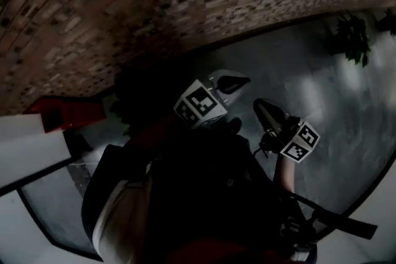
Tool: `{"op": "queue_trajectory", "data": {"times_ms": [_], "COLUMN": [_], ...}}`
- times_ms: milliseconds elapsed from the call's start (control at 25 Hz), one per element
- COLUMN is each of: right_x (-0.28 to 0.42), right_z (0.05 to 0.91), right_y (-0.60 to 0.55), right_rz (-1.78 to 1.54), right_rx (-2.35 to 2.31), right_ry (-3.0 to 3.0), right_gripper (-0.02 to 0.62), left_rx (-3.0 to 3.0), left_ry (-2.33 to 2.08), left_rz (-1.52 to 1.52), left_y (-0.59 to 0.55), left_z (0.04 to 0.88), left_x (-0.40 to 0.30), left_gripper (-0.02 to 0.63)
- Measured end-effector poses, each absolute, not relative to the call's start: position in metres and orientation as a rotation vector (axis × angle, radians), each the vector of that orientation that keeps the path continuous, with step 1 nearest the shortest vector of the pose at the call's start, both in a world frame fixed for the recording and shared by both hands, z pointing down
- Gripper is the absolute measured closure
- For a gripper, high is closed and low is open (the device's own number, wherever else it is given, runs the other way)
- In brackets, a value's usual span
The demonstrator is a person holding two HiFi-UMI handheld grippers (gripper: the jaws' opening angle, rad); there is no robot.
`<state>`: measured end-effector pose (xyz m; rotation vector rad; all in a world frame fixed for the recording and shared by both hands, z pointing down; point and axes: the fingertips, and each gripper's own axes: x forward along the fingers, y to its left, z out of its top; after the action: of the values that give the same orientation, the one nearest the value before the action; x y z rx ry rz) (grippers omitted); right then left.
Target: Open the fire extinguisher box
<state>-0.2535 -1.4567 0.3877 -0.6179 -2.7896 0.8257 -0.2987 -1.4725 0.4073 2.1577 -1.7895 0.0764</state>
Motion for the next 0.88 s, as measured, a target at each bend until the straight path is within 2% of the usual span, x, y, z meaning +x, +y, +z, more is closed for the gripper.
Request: {"op": "queue_trajectory", "data": {"times_ms": [440,880], "right_x": [-0.221,-0.232], "right_z": [0.409,0.414], "right_y": [-1.509,-1.498], "right_rz": [0.880,0.802], "right_rx": [-0.916,-1.333], "right_ry": [-2.647,-2.360], "right_gripper": [0.594,0.594], "left_rx": [1.993,1.559], "left_ry": [-2.029,-2.359], "left_rz": [0.084,-0.015], "left_y": [-1.525,-1.506], "left_z": [0.414,0.424], "left_x": [-0.258,-0.272], "left_gripper": [0.603,0.603]}}
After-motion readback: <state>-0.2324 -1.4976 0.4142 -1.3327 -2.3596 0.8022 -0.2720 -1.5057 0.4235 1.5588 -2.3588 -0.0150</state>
